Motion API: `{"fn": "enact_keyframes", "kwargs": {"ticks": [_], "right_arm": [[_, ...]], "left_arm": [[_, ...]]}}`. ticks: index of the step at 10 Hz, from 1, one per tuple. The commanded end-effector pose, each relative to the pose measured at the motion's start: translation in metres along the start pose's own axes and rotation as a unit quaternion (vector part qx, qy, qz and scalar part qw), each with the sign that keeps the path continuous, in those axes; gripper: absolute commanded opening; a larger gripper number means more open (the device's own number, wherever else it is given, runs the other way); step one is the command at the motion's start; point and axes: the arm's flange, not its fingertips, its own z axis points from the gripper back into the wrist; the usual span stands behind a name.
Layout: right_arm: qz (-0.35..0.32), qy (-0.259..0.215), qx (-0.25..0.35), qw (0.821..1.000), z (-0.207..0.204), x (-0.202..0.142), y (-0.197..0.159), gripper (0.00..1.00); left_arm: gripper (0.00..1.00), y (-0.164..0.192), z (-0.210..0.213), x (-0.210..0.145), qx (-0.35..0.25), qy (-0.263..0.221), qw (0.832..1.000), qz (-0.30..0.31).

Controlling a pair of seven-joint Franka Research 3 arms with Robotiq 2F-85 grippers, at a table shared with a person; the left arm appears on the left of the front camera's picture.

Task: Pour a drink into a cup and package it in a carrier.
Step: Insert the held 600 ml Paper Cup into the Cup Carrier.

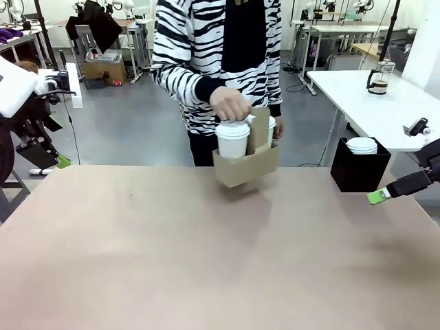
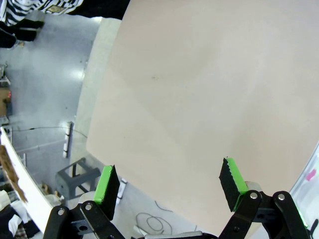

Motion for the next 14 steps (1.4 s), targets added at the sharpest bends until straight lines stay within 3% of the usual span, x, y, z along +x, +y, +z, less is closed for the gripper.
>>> {"fn": "enact_keyframes", "kwargs": {"ticks": [1,14], "right_arm": [[0.008,-0.013,0.0,1.0,-0.0014,0.0001,-0.0012,1.0],[0.008,-0.013,0.0,1.0,-0.0014,0.0001,-0.0012,1.0]], "left_arm": [[1.0,-0.0013,0.0005,0.0001,0.0,-0.001,1.0,0.01],[1.0,-0.0013,0.0005,0.0001,0.0,-0.001,1.0,0.01]]}}
